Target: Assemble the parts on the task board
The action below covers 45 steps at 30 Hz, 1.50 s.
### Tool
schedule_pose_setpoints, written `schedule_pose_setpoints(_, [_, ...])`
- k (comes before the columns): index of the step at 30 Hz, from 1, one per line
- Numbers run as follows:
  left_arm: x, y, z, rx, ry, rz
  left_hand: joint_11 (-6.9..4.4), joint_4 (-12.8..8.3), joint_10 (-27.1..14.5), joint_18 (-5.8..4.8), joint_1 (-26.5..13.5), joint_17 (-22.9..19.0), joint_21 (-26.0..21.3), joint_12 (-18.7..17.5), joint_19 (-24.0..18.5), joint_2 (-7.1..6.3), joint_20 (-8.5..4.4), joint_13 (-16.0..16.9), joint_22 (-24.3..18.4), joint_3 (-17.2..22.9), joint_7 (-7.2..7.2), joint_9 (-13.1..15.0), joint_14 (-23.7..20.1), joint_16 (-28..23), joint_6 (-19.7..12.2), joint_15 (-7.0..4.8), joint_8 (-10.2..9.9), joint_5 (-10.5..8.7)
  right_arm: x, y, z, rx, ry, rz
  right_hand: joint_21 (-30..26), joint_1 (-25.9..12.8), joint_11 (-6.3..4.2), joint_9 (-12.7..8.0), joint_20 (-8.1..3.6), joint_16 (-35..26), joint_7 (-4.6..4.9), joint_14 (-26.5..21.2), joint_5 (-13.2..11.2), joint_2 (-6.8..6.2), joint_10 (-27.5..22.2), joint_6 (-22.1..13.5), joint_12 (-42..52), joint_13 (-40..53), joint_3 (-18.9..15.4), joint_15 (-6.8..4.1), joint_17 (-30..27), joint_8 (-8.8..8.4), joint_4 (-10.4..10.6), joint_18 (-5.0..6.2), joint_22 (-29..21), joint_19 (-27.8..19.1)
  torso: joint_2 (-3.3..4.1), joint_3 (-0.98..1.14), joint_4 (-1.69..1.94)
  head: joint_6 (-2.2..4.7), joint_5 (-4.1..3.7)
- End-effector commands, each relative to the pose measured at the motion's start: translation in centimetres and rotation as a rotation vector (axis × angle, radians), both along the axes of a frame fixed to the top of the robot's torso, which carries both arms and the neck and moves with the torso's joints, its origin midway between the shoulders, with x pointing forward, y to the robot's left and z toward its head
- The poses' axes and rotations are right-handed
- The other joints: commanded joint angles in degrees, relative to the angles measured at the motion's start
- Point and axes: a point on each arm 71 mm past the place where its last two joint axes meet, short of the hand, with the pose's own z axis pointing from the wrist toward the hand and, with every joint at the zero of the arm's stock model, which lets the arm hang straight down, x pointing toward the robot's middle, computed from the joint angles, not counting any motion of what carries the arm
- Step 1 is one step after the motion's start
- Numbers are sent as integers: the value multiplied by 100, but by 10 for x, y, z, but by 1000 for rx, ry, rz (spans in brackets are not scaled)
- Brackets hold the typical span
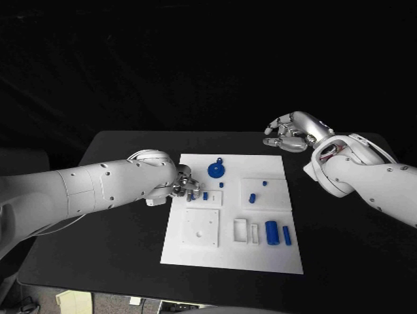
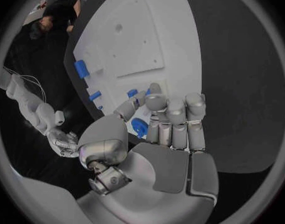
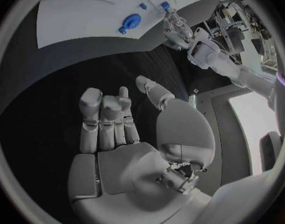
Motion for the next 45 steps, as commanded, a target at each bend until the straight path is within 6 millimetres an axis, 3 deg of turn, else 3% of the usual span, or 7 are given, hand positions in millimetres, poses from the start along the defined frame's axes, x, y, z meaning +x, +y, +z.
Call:
schedule_pose_setpoints(1, [-4, -7, -3, -4, 27, -31, -301, 326, 143, 105, 38, -4, 4, 39, 30, -70, -641, -5, 18, 249, -401, -20, 275, 14, 633, -263, -29, -284, 0, 1, 0, -6, 6, 11, -20, -8, 3, 10, -33, -38, 32, -11, 18, -13, -47, 2, -18, -10, -11, 25, 8, -23, 13, 493, 42, 3, 2, -1, -1, -6, -7])
schedule_pose_setpoints(6, [-4, -6, -3, -4, 23, -25, -286, 558, 127, 115, 74, -20, -1, 62, 41, -383, -644, -55, 13, 143, -392, -30, 272, -9, 586, -276, 10, -759, 0, 1, 0, -6, 6, 10, -21, -8, 3, 10, -33, -38, 32, -10, 23, -13, -47, 2, -18, -10, -12, 25, 8, -23, 13, 493, 43, 3, 2, -4, -1, -1, -7])
schedule_pose_setpoints(8, [-3, -5, -4, -3, 25, -24, -278, 480, 114, 114, -51, -19, 20, 77, 28, -333, -642, -74, 28, -311, -384, -17, 260, -6, 553, -280, 37, -513, 0, 1, 0, -7, 6, 10, -21, -7, 3, 11, -33, -38, 32, -11, 26, -15, -48, 2, -18, -10, -12, 25, 8, -23, 12, 493, 43, 3, 1, -4, 2, 2, -11])
schedule_pose_setpoints(14, [-3, -3, -4, -2, 23, -19, -283, 513, 105, 126, -38, -24, -1, 80, 5, -397, -647, -99, 21, -480, -387, -25, 251, -14, 533, -290, 48, -589, 0, 0, 0, -7, 6, 10, -21, -7, 3, 11, -33, -39, 32, -11, 30, -16, -48, 2, -18, -10, -13, 25, 9, -23, 12, 493, 43, 3, -2, -6, 1, -4, -12])
schedule_pose_setpoints(31, [-3, 11, 0, -29, -12, 29, -288, 765, 85, 154, 14, -37, -33, 94, -22, -757, -659, -171, 14, -632, -389, -65, 236, -32, 488, -320, 78, -1192, 0, 0, 0, -6, 1, 8, -22, -11, 3, 13, -32, -40, 33, -11, 40, -19, -49, 0, -18, -11, -18, 26, 9, -24, 14, 493, 45, 2, 0, -8, -1, 19, -38])
schedule_pose_setpoints(37, [0, 15, 9, -80, -58, 72, -251, 1108, 21, 173, 118, -104, -104, -9, -13, -1413, -667, -258, -35, -503, -317, -184, 178, -150, 246, -408, -62, -1714, 0, 0, 0, -5, 0, 9, -23, -13, 4, 13, -32, -40, 33, -11, 42, -21, -49, -1, -18, -11, -20, 26, 10, -25, 15, 493, 45, 2, -6, -5, 2, 38, -49])
schedule_pose_setpoints(45, [6, 15, 22, -188, -102, 123, -216, 1641, -39, 157, 347, -160, -163, -113, -12, -1896, -653, -297, -79, -354, -279, -172, 128, -227, 121, -418, -48, -2083, 0, 0, 0, -5, 0, 8, -23, -16, 4, 14, -32, -41, 34, -11, 47, -21, -49, -2, -18, -11, -23, 26, 10, -26, 17, 493, 46, 3, -7, -3, 5, 61, -43])
